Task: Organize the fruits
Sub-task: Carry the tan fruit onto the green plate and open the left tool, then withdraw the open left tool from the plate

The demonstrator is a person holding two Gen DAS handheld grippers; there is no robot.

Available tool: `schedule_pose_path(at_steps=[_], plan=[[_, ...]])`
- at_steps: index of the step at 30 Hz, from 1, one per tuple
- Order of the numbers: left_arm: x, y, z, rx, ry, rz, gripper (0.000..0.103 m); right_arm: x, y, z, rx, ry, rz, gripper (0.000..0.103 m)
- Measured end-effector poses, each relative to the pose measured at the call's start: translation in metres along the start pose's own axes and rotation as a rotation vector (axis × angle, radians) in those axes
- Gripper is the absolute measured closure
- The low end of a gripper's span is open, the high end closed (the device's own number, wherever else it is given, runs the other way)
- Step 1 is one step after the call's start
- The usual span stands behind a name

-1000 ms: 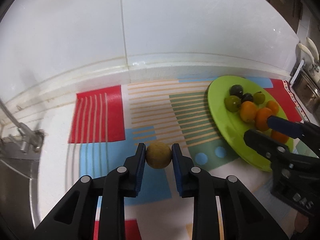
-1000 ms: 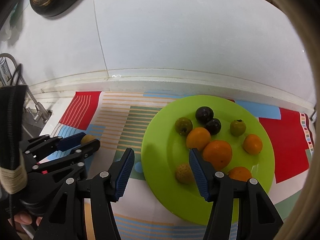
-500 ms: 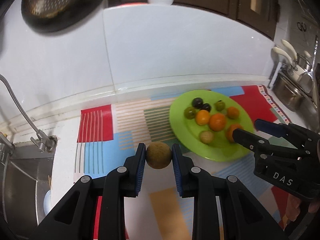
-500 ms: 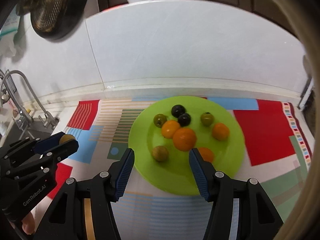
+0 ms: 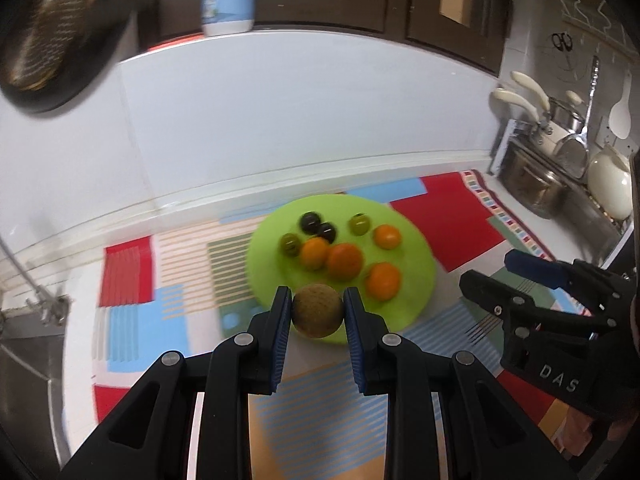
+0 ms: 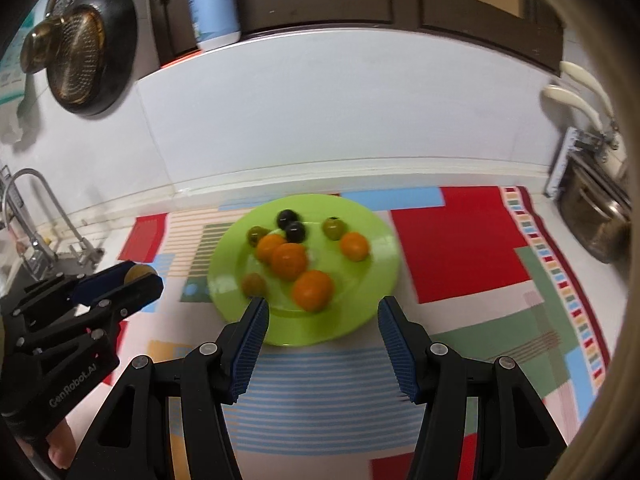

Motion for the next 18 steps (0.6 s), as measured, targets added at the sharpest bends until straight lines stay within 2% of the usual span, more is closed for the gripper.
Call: schedule_pose_path(at_steps=[6,13,18], plan=[[-0.021,0.009,0.035,0.039,-0.034,0.005,0.076,-0.03,0.004,0.007,0.008,-0.036,0.03,0.046],[-0.026,0.008,0.074,0.088,-0.066,-0.011,0.075,-0.048,0.01,0.023,0.017,-0.057,0.033,0.046],[-0.022,0.006,0.073,0.078,-0.048,-0.001,0.062,-0.052,0.012,0.032,0.032,-0.063,0.038,0.046]])
Point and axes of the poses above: each gripper's, at about its wrist camera, not at the fingertips, and z roughly the way its jaws point, x to its left, y to its top, the point moved 9 cm from there along z, roughly the way its jaws point, and after that the axes turned 6 degrees about -y, right-handed, at the moved point
